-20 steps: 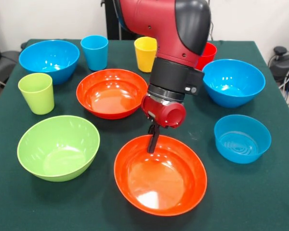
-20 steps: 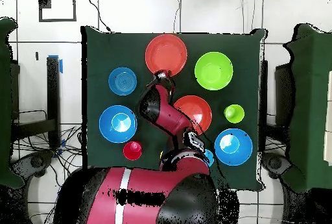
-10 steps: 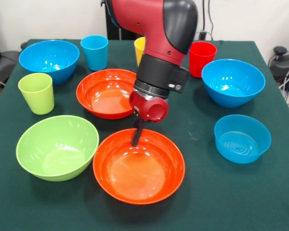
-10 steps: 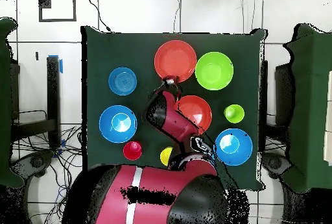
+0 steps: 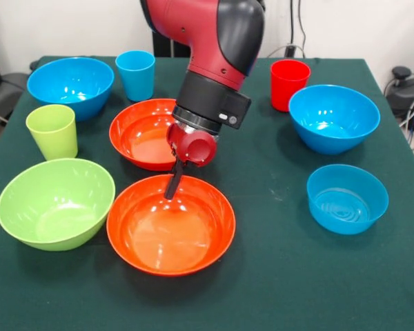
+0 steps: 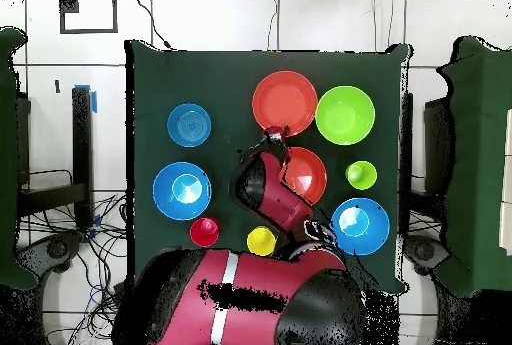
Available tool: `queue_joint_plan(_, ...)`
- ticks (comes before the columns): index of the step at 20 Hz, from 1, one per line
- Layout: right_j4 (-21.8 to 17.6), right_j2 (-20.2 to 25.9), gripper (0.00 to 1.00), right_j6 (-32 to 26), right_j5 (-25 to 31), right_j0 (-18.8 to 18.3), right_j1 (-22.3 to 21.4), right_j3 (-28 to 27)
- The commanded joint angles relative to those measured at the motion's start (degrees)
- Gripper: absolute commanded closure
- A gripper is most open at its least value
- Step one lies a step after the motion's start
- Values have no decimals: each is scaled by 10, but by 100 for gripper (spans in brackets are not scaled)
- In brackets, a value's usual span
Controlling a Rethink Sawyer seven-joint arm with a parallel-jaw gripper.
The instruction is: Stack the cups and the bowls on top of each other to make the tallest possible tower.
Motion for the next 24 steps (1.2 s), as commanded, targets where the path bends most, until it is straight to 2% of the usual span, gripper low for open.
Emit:
queue_joint_plan(1,-18,34,100,138,-17,1,19,51)
queue_joint_plan(24,-7,50,100,175,-31,20,30,61)
